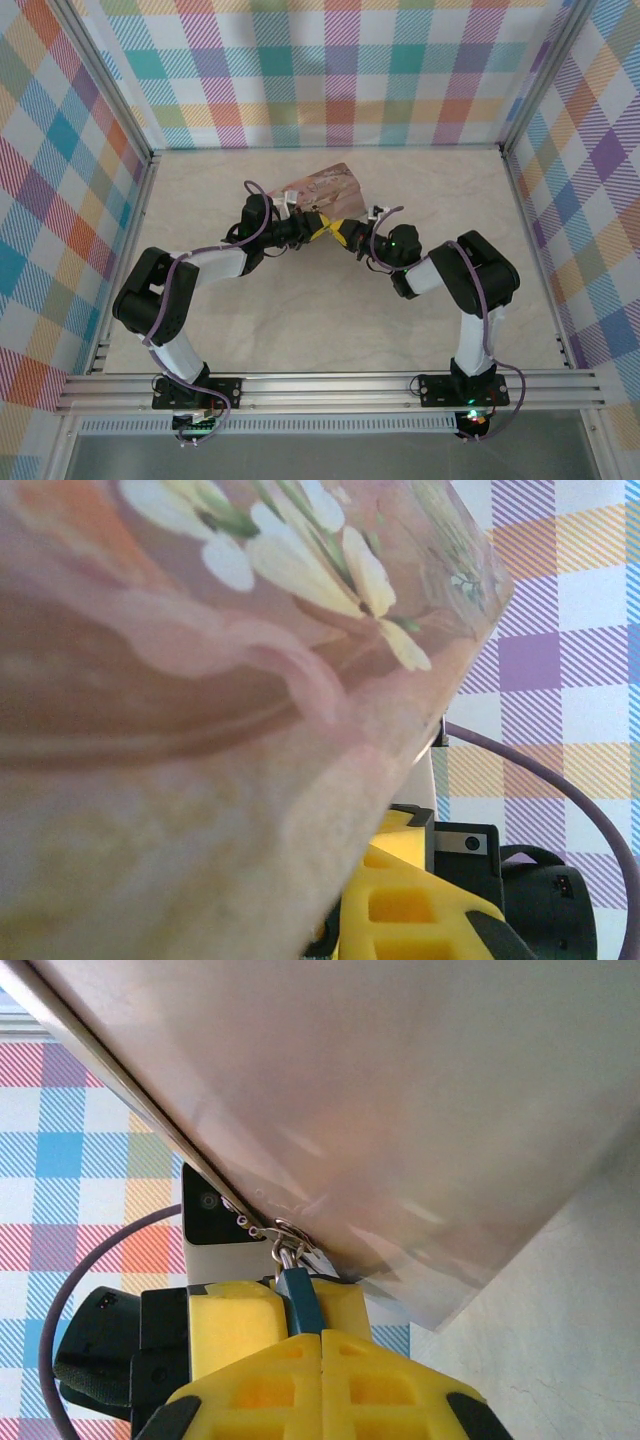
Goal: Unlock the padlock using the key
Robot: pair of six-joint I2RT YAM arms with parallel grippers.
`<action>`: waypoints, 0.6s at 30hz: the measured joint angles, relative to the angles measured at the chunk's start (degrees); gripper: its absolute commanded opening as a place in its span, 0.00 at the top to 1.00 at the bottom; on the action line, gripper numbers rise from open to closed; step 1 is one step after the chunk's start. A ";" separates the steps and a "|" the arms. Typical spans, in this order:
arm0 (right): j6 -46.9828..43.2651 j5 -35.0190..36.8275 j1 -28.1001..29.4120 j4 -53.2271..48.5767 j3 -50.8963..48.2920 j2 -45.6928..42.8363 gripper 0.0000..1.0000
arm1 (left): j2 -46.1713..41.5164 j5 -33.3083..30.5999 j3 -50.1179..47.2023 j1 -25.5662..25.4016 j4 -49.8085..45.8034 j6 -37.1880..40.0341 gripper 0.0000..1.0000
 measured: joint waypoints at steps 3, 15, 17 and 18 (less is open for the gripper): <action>0.11 0.37 0.24 0.02 0.04 0.35 0.91 | 0.00 -0.20 0.02 0.00 -0.90 0.90 1.00; -1.81 2.62 0.33 -0.28 -9.09 0.52 0.75 | 0.07 1.49 0.94 -2.27 -13.92 10.36 1.00; -2.75 3.41 0.09 -1.07 -11.56 0.17 0.74 | 0.07 2.69 0.94 -2.82 -14.38 10.93 1.00; -3.21 3.69 0.04 -1.44 -12.70 -0.13 0.74 | 0.09 3.17 0.94 -3.06 -14.56 11.30 1.00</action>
